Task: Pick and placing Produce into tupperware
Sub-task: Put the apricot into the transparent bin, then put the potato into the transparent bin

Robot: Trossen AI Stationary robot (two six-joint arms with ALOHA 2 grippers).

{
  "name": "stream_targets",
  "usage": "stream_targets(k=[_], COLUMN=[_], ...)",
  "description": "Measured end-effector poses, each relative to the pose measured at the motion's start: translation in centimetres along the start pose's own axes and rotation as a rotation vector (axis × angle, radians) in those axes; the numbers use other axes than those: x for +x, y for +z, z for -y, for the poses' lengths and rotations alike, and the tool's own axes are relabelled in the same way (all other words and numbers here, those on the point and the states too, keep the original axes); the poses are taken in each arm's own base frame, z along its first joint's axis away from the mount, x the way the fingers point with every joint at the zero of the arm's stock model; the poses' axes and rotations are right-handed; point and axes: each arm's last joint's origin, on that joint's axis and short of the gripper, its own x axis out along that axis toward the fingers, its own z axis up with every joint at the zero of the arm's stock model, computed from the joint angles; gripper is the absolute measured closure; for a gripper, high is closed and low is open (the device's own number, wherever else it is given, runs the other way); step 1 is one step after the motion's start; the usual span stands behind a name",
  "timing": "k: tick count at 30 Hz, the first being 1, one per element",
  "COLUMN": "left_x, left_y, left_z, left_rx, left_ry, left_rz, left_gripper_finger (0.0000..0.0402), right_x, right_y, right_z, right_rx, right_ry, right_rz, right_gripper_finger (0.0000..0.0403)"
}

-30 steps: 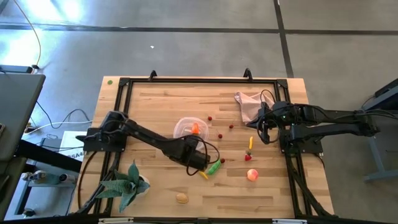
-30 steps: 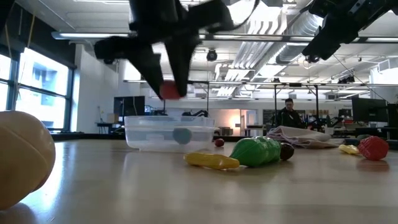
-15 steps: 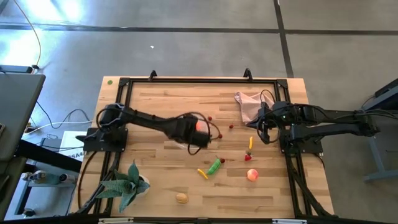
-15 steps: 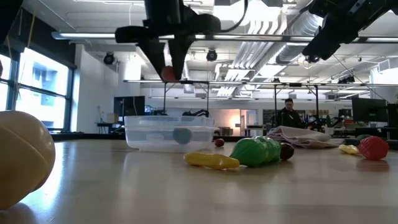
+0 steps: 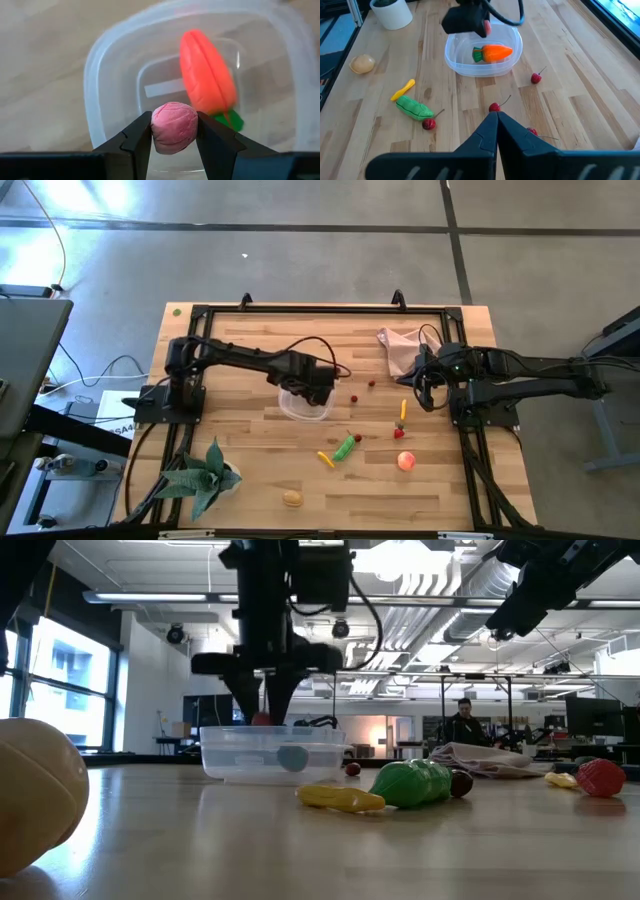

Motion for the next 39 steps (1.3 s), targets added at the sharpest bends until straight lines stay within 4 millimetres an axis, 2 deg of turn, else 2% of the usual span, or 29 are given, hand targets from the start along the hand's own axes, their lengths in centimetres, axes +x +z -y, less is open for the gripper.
stream_targets(k=[5,10,15,24,28,32,39], left_x=[2.3,3.3,3.3,3.3,3.3,2.4,-1.0], left_y=[0.6,0.9,0.8,0.9,1.0,1.0,1.0], left_z=[-0.8,-1.3,-1.3,-1.3,-1.3,-1.4,-2.2], left_rx=[-0.002,-0.009,0.0,0.034,0.032,0.022,0.018], left_ry=[-0.063,-0.091,-0.093,-0.089,-0.094,-0.13,-0.202], left_rz=[-0.071,-0.09,-0.094,-0.083,-0.092,-0.1,-0.051], left_gripper_finger=[0.0269,0.0269,0.0265,0.0222,0.0216,0.0225,0.0248], right_x=[0.0,0.0,0.0,0.0,0.0,0.0,0.0], right_y=[0.0,0.0,0.0,0.0,0.0,0.0,0.0], right_z=[0.0,0.0,0.0,0.0,0.0,0.0,0.0], right_rx=[0.0,0.0,0.0,0.0,0.001,0.001,0.0], right_ry=[0.0,0.0,0.0,0.0,0.0,0.0,0.0], right_rz=[0.0,0.0,0.0,0.0,0.0,0.0,0.0], right_gripper_finger=[0.0402,0.0402,0.0402,0.0402,0.0402,0.0402,0.0402])
